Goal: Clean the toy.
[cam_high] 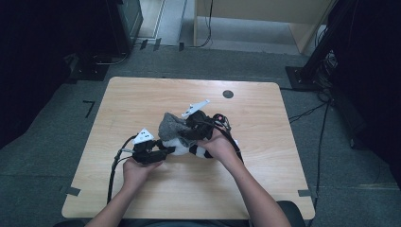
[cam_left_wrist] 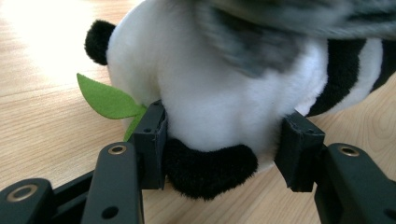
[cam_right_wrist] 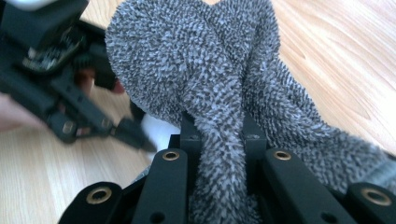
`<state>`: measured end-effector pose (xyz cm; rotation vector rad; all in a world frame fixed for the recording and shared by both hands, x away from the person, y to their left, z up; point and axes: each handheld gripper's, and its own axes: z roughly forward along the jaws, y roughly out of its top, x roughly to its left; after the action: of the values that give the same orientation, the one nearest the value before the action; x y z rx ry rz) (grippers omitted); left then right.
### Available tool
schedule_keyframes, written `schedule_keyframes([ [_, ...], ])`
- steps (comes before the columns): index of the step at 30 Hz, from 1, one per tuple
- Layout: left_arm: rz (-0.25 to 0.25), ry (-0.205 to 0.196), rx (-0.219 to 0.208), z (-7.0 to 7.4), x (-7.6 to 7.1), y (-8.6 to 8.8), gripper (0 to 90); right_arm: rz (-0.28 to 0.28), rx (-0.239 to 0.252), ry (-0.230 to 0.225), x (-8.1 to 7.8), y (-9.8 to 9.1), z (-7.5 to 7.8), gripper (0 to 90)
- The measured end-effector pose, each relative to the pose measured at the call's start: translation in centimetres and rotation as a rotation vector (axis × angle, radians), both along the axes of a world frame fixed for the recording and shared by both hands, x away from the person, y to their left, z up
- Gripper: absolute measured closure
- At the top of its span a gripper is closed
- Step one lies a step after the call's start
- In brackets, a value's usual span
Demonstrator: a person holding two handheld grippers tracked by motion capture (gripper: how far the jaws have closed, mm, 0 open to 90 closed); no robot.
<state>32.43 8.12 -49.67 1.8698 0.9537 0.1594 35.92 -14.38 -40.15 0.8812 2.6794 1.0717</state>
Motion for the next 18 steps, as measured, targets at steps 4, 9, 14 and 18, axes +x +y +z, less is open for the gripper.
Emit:
schedule_keyframes([
  [4,0.002,0.018,-0.011,0.0,0.5,0.1,45.2,0.005,0.001,0.012,-0.3,-1.0,-0.1,78.4],
  [9,-0.003,0.035,-0.017,0.1,0.7,0.1,45.6,0.011,0.018,0.027,-0.9,-2.4,-0.1,78.8],
  [14,-0.003,0.056,-0.038,0.1,1.1,0.2,45.9,-0.011,0.043,0.006,-1.3,-4.2,0.1,79.0],
  [18,-0.007,0.055,-0.038,0.2,1.3,0.2,45.9,-0.071,0.027,-0.006,-1.6,-6.3,0.2,79.0],
])
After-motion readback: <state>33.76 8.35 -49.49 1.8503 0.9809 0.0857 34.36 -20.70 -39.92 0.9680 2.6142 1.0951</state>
